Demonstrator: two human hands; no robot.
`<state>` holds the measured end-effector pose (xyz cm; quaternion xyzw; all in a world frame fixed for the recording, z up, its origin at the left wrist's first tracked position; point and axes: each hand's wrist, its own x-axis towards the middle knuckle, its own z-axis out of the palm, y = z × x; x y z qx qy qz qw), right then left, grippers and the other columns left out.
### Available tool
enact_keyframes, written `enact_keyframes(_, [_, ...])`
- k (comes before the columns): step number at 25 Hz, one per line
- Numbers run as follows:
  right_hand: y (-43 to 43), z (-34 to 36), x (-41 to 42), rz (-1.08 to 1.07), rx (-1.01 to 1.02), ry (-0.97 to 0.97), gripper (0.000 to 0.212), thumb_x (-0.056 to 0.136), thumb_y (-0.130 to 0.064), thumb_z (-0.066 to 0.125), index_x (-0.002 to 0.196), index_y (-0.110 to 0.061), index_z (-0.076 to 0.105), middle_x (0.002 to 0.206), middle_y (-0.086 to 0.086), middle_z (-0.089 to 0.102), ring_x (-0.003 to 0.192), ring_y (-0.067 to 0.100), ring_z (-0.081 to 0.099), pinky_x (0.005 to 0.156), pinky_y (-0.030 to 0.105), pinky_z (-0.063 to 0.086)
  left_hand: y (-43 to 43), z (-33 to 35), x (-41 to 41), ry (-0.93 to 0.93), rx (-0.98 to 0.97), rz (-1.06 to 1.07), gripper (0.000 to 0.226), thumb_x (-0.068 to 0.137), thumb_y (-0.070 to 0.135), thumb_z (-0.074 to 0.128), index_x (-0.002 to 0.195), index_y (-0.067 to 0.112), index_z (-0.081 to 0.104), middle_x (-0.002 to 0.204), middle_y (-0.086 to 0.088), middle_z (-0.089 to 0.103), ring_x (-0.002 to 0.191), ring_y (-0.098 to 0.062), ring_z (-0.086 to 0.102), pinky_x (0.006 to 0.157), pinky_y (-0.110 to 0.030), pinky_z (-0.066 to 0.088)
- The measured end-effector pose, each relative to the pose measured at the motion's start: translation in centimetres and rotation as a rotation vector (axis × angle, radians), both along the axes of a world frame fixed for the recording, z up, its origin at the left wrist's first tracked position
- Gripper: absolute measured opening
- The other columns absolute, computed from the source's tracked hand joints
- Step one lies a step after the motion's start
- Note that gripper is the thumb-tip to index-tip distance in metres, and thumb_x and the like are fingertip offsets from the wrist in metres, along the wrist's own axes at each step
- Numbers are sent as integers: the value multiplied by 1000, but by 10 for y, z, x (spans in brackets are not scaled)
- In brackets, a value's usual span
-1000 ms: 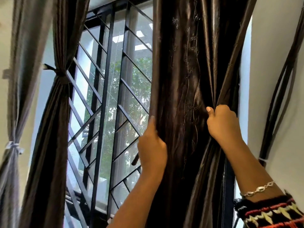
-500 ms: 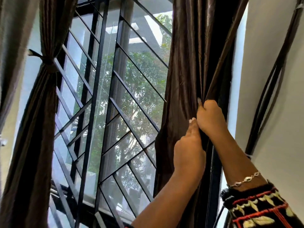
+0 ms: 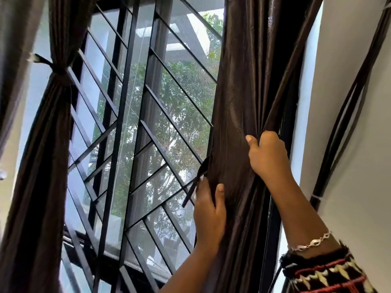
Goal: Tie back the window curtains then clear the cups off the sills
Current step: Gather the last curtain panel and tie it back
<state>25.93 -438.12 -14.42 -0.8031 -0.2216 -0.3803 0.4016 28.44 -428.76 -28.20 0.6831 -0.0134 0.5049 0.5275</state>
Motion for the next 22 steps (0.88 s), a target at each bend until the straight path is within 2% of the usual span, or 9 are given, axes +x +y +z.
enact_keyframes(3, [0, -1, -2, 8, 18, -23, 43, 98, -23, 43, 60, -14, 25, 59, 1, 32, 50, 12, 32, 44, 26, 21, 14, 14, 3, 81, -50, -33, 55, 88, 54, 42, 127, 15, 50, 123, 1, 60, 111, -12, 56, 88, -20, 41])
enact_keyframes(5, [1, -2, -2, -1, 12, -33, 43, 98, -22, 43, 59, -14, 25, 58, 1, 32, 50, 12, 32, 44, 26, 21, 25, 31, 7, 93, -127, -141, 67, 76, 60, 49, 116, 7, 57, 113, -11, 65, 106, -23, 60, 89, -30, 46])
enact_keyframes(7, [1, -5, -1, -20, -1, -48, 44, 98, -22, 43, 59, -14, 25, 57, 1, 32, 49, 11, 32, 44, 25, 19, 36, 44, 7, 99, -334, -406, 73, 71, 55, 61, 120, 2, 54, 117, -22, 61, 108, -31, 60, 91, -41, 50])
enact_keyframes(9, [1, -8, -1, -35, -14, -50, 44, 98, -22, 42, 58, -14, 25, 57, 1, 32, 49, 11, 32, 44, 24, 19, 41, 51, 3, 153, -518, -693, 63, 79, 42, 65, 129, 8, 48, 123, -15, 60, 109, -24, 61, 78, -33, 57])
enact_keyframes(11, [0, -8, -1, -35, -23, -46, 44, 98, -22, 42, 58, -14, 26, 57, 1, 33, 49, 10, 32, 44, 24, 20, 40, 49, 1, 165, -598, -823, 69, 76, 38, 66, 136, 14, 41, 118, -7, 62, 103, -21, 62, 61, -25, 56])
enact_keyframes(13, [0, -8, -1, -32, -23, -47, 43, 98, -22, 42, 58, -15, 26, 57, 1, 33, 49, 10, 32, 44, 23, 20, 43, 42, 8, -4, -676, -805, 81, 70, 27, 75, 139, 24, 34, 91, -4, 65, 76, -15, 64, 57, -26, 52])
enact_keyframes(16, [0, -9, 1, -37, -22, -56, 44, 98, -22, 42, 58, -15, 25, 57, 0, 32, 49, 10, 32, 44, 23, 20, 38, 40, 3, -235, -716, -734, 48, 85, 2, 57, 124, 28, 46, 76, 2, 65, 64, -4, 66, 56, -21, 54])
enact_keyframes(19, [1, -8, 0, -53, -26, -55, 43, 98, -22, 41, 59, -15, 26, 58, 0, 34, 50, 10, 33, 44, 23, 20, 34, 48, -3, -229, -646, -736, 11, 89, 10, 53, 96, 15, 58, 74, 5, 69, 68, -4, 67, 56, -18, 53])
enact_keyframes(22, [5, -16, -1, -76, -55, -48, 42, 99, -21, 40, 60, -15, 27, 60, 4, 39, 54, 19, 41, 45, 26, 22, 33, 59, -8, -247, -644, -718, 23, 93, 26, 47, 98, 9, 61, 75, 4, 71, 68, -3, 67, 56, -17, 52])
